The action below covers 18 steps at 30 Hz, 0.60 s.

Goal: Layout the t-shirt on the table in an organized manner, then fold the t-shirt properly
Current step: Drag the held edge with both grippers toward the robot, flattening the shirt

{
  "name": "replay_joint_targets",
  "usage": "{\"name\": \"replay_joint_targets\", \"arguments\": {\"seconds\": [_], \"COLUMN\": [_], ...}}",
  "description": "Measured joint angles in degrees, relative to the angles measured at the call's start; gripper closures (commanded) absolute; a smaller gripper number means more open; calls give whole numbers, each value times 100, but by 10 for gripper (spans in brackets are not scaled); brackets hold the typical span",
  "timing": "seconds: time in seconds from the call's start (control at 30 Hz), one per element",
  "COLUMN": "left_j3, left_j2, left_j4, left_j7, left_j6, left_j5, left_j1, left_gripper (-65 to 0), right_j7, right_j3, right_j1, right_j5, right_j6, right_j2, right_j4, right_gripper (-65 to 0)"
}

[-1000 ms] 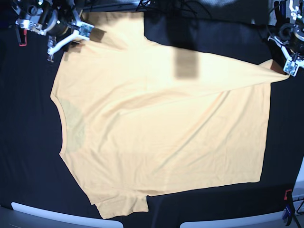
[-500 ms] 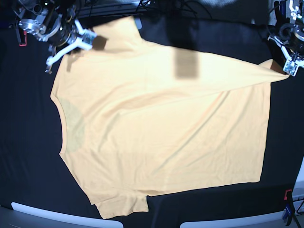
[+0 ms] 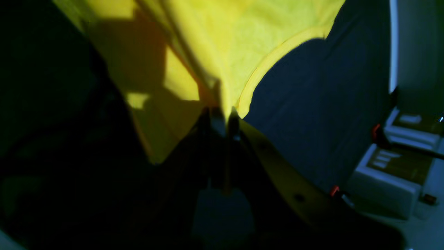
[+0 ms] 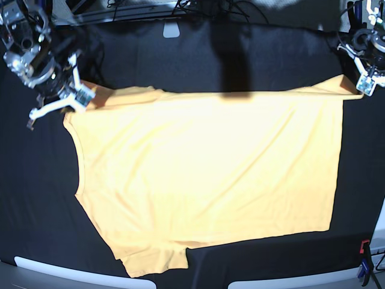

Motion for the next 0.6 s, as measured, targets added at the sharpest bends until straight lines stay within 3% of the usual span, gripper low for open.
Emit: {"name": "replay_joint_targets", "arguments": {"seconds": [0.17,0.27,0.4,0.6], "left_j3": [0,0,11,466], "left_j2": [7,4,11,15], "left_j4": [-37,-177,-479,-1113], "left_j7": [-79,-83,-46,-17], "left_j6": [-122,-170,-658,-603], "left_j5": [35,11,-192,-177], "left_j1": [-293,-702,-1097,-1794], "left_gripper": [0,0,0,0], "right_j7": [118,118,345,476], "right_j3": [0,0,0,-57], "right_j1": [586,920,1357,1821], "right_j5": [538,660,713,970], "right_j6": [-2,212,516,844], "right_j2": [-190,-376,-710,-883], "right_j4": [-378,-660,-1156,-1593], "right_gripper": [0,0,0,0]}}
